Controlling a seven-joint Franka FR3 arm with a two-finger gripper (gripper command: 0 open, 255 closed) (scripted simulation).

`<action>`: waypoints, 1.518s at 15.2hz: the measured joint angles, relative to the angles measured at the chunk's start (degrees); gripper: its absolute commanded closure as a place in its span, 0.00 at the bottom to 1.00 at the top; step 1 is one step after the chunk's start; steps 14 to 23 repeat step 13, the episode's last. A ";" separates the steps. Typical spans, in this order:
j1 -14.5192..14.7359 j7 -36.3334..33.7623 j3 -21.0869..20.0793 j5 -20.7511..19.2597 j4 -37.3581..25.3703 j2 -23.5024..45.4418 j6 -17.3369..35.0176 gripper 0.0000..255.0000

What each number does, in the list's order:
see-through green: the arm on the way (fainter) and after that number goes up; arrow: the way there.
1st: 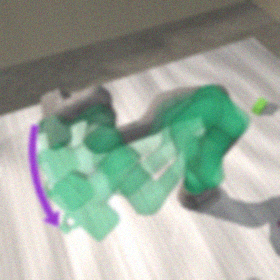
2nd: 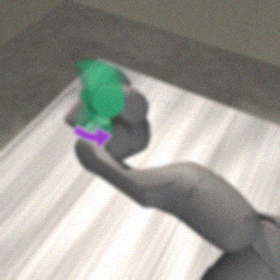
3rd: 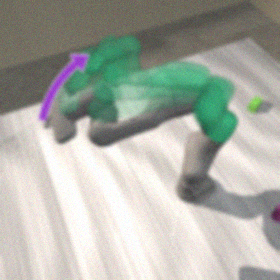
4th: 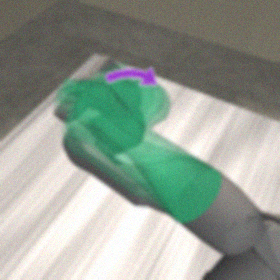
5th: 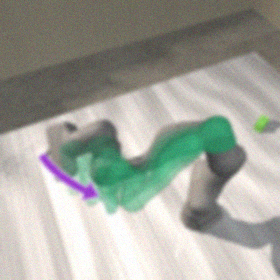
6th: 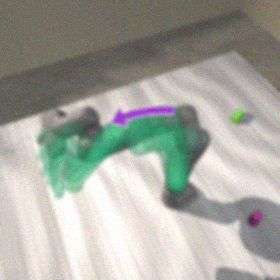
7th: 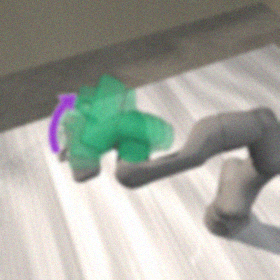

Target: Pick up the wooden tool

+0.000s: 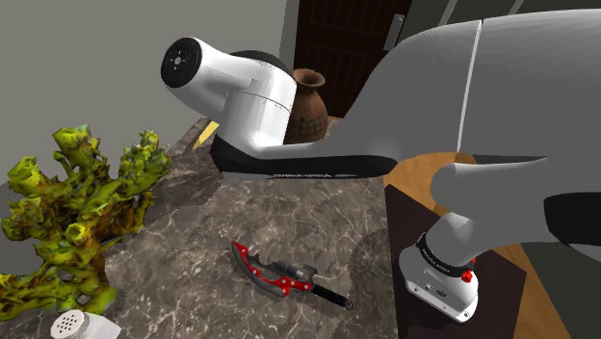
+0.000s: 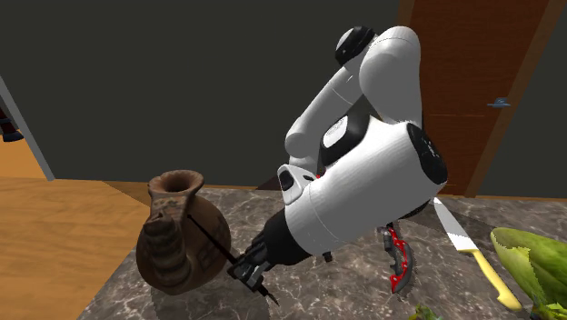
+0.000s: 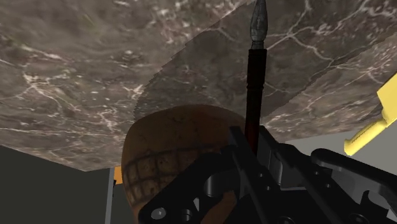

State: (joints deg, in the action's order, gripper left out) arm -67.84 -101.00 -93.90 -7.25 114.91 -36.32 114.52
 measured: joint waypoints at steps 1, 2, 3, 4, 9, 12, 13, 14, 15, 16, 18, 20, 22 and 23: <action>0.29 0.21 0.44 -0.14 -0.32 0.18 -0.47 1.00; 0.77 0.41 1.02 -0.31 -0.68 0.38 -1.10 1.00; 1.06 0.62 1.46 -0.46 -0.95 0.54 -1.53 1.00; 1.27 0.90 1.91 -0.61 -1.38 0.72 -2.08 1.00; 2.38 2.22 4.00 -1.29 -3.80 1.48 -4.99 1.00; 3.01 3.08 5.24 -1.69 -5.30 1.93 -6.72 1.00; 3.12 3.25 5.47 -1.76 -5.65 2.00 -7.11 1.00; 3.12 3.25 5.47 -1.76 -5.65 2.00 -7.11 1.00; 3.12 3.25 5.47 -1.76 -5.65 2.00 -7.11 1.00; 3.12 3.25 5.47 -1.76 -5.65 2.00 -7.11 1.00; 3.12 3.25 5.47 -1.76 -5.65 2.00 -7.11 1.00; 3.12 3.25 5.47 -1.76 -5.65 2.00 -7.11 1.00; 3.12 3.25 5.47 -1.76 -5.65 2.00 -7.11 1.00; 3.12 3.25 5.47 -1.76 -5.65 2.00 -7.11 1.00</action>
